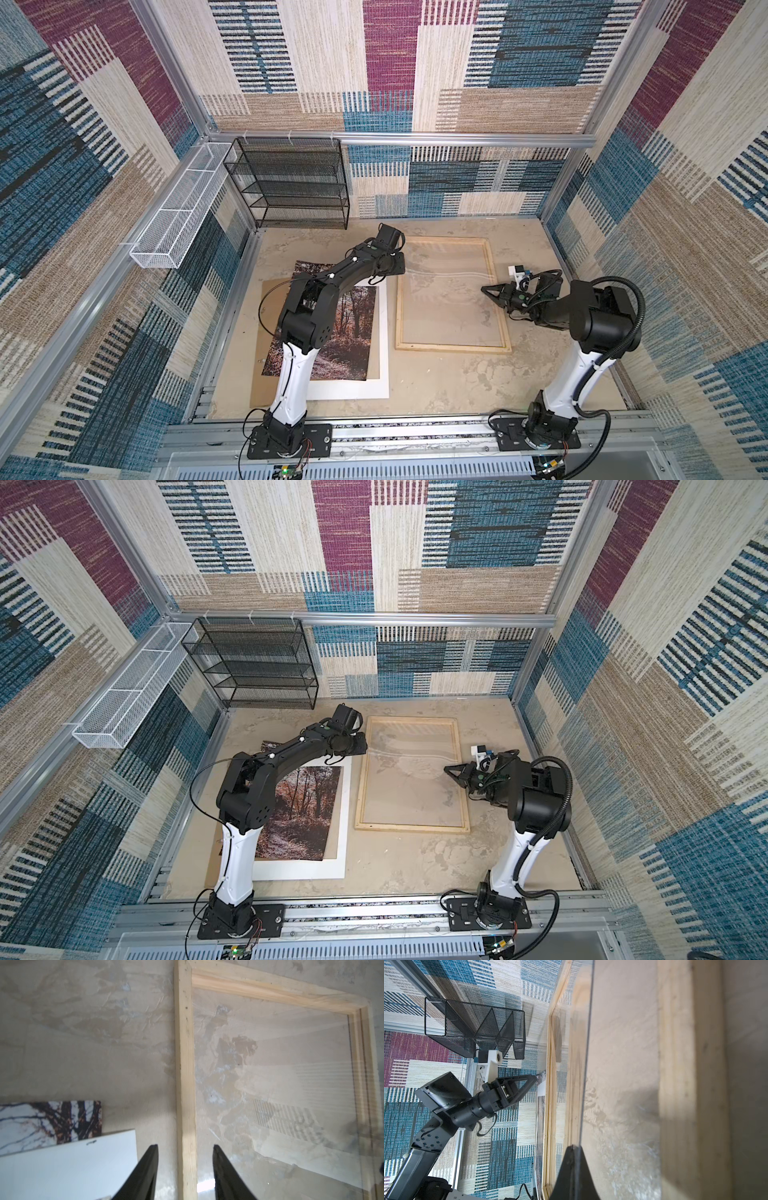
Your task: Put the photo into the frame
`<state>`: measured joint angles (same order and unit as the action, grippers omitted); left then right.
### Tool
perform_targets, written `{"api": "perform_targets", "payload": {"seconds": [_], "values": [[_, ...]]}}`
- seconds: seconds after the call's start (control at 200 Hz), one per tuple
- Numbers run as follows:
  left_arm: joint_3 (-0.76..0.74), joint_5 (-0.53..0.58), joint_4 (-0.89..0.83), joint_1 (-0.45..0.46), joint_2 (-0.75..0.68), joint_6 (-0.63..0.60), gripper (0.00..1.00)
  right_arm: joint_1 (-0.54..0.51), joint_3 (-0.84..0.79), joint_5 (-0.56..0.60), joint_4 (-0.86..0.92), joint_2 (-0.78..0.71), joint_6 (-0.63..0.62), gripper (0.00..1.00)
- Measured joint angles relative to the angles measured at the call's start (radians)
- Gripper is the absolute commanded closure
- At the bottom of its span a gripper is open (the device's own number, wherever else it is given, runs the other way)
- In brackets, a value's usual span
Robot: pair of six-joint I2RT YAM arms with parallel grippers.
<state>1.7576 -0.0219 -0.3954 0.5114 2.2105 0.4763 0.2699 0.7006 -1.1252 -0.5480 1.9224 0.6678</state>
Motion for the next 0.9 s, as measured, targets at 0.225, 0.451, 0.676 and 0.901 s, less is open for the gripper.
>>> {"api": "perform_targets", "payload": {"seconds": [0.225,0.451,0.676,0.901], "values": [[0.131,-0.007,0.054,-0.031,0.122,-0.034,0.49,0.0,0.002,-0.001,0.002,0.0,-0.002,1.0],[0.263,-0.01,0.092,-0.037,0.229,-0.034,0.49,0.0,0.005,-0.001,0.007,0.002,-0.003,1.0],[0.438,0.043,0.03,-0.035,0.336,-0.034,0.52,0.0,0.005,-0.002,0.007,0.002,-0.003,1.0],[0.545,0.118,-0.088,-0.024,0.389,-0.037,0.52,0.0,0.005,-0.002,0.008,0.0,-0.003,1.0]]}}
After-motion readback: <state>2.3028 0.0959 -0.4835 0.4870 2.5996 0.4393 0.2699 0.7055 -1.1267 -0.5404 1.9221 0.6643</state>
